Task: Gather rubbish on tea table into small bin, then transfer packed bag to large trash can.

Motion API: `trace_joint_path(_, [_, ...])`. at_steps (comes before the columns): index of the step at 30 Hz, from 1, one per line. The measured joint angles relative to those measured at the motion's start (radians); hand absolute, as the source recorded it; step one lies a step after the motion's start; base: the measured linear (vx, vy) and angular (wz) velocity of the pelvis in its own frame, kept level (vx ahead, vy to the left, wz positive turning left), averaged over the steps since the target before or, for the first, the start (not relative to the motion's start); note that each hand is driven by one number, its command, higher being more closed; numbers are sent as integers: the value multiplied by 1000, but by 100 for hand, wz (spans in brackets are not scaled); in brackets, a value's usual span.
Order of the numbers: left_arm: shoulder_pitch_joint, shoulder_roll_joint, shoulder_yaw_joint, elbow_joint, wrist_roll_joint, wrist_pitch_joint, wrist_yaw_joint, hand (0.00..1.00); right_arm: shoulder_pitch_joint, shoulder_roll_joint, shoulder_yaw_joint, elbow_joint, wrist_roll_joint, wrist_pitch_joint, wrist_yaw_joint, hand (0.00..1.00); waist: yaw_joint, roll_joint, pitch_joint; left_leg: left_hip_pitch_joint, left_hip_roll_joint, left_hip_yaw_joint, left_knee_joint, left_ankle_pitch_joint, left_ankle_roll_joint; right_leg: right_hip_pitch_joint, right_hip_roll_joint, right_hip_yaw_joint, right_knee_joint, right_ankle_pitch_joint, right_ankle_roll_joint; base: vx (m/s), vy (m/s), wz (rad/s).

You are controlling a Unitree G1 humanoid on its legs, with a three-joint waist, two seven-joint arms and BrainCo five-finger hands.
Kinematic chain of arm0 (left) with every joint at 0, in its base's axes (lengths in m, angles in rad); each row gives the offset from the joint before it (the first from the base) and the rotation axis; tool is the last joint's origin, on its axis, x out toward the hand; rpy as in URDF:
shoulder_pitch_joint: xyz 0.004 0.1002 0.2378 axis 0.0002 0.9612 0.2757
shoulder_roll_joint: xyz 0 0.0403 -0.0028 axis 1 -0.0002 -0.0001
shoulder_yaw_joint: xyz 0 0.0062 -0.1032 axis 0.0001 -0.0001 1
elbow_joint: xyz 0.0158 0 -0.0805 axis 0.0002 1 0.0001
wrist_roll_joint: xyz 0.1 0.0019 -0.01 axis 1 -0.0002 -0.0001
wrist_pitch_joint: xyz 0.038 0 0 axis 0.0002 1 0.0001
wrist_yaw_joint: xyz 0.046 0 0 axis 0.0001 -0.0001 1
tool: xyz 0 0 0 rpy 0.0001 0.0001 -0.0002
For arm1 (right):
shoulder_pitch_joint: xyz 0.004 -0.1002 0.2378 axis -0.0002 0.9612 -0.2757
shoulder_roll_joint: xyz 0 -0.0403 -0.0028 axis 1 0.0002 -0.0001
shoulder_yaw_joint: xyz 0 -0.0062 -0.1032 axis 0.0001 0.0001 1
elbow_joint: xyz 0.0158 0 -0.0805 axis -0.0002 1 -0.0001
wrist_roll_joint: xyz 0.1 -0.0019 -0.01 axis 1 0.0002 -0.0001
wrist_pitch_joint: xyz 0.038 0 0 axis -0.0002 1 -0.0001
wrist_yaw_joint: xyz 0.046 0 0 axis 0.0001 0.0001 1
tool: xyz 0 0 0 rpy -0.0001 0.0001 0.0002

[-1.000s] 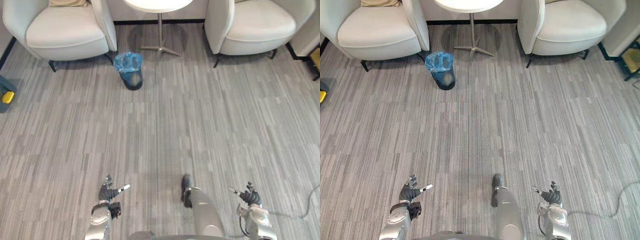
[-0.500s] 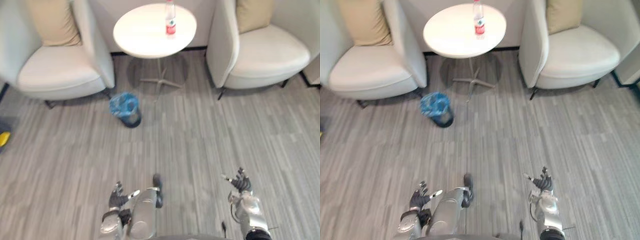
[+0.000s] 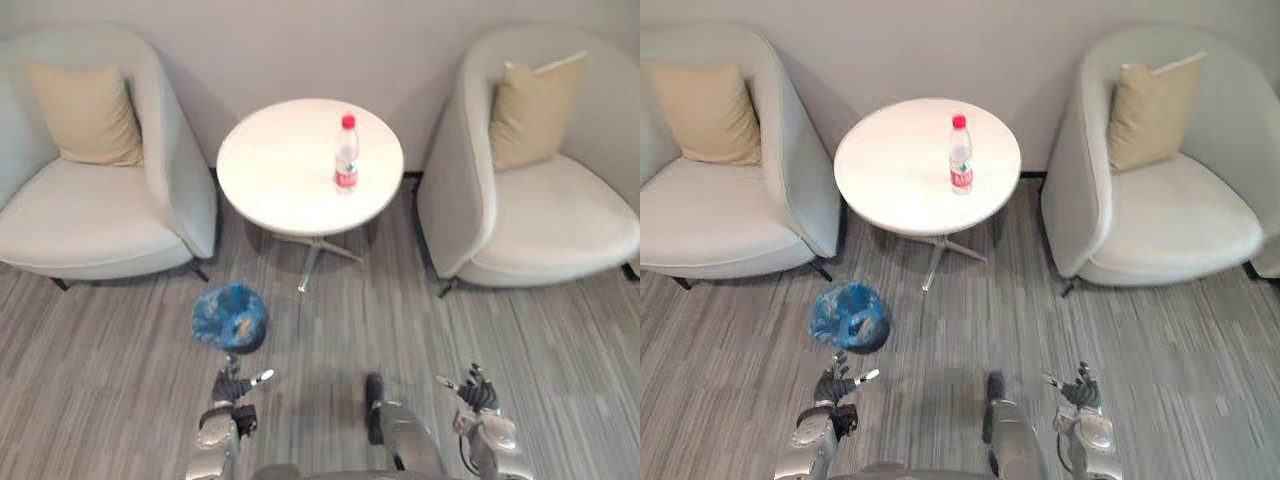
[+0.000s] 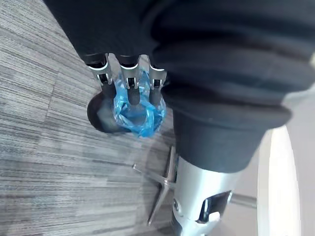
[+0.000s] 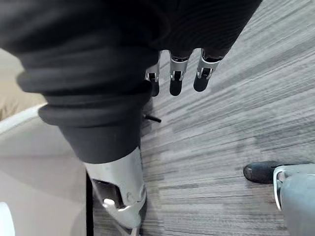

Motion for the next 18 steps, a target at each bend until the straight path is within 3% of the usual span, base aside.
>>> trace_joint_path(2, [11,-11,-4,-26,-5,-1,-1,0,-1,16,9,-45,0,-18,-9,0,6,-26,17,-77,25,64,92,-52,15,116,-5,0,-52,-15,-20,485,-142,3])
trace_joint_path(4, [15,-8,-19,-38,-10,-1,-1,0,2,22,11,-71,0,-34,-19,0,27,-40,11,-155,25,141,9,-93,23,186,-24,-2,-107,-68,16,429,-60,-15])
trace_joint_path(6, [14,-17,-33,-34,-10,0,-2,0,-4,12,3,-66,-1,-30,-20,0,30,-15,11,-195,9,176,-214,-96,23,215,-19,-4,-114,-91,37,346,55,-6])
trace_joint_path(7, [20,-19,-42,-22,-9,0,-2,0,7,4,-25,-66,-1,-27,-22,0,28,4,2,-186,-26,194,-426,-56,9,226,-17,-4,-108,-110,60,349,138,0])
trace_joint_path(8, [39,-19,-51,-16,-9,-1,-2,0,22,-7,-37,-65,-5,-25,-33,0,28,42,-16,-174,-45,188,-577,30,79,224,-1,0,-86,-150,82,335,160,4])
trace_joint_path(9, [35,-10,-52,-3,-9,0,-2,0,21,2,-36,-58,-9,-19,-38,0,27,31,-15,-164,-63,192,-573,17,83,223,-17,5,-62,-177,97,310,148,13])
trace_joint_path(11, [35,17,-52,10,-9,1,-1,0,24,10,-29,-70,-33,-14,-39,0,27,-33,-10,-118,-140,202,-610,-33,90,203,-102,31,58,-248,135,315,98,12])
trace_joint_path(12, [35,17,-52,17,-9,1,-1,0,19,9,-27,-74,-46,-13,-39,0,26,-36,-9,-107,-149,207,-613,-47,98,186,-114,40,106,-248,138,242,74,-3])
trace_joint_path(14, [56,28,-62,17,-9,2,-2,0,13,13,7,-133,-80,-13,-39,0,23,-38,-9,-41,-175,207,-653,-72,116,86,-142,93,356,-190,171,237,123,1])
trace_joint_path(16, [62,45,-72,16,-7,2,-2,0,17,14,35,-184,-104,-15,-38,0,12,-35,-10,7,-177,185,-664,-91,119,55,-141,107,428,-191,152,253,83,22])
trace_joint_path(18, [59,62,-69,16,-7,1,-2,0,13,12,64,-236,-129,-26,-37,0,3,-34,-10,28,-175,167,-661,-98,113,16,-124,118,394,-224,140,258,-5,46])
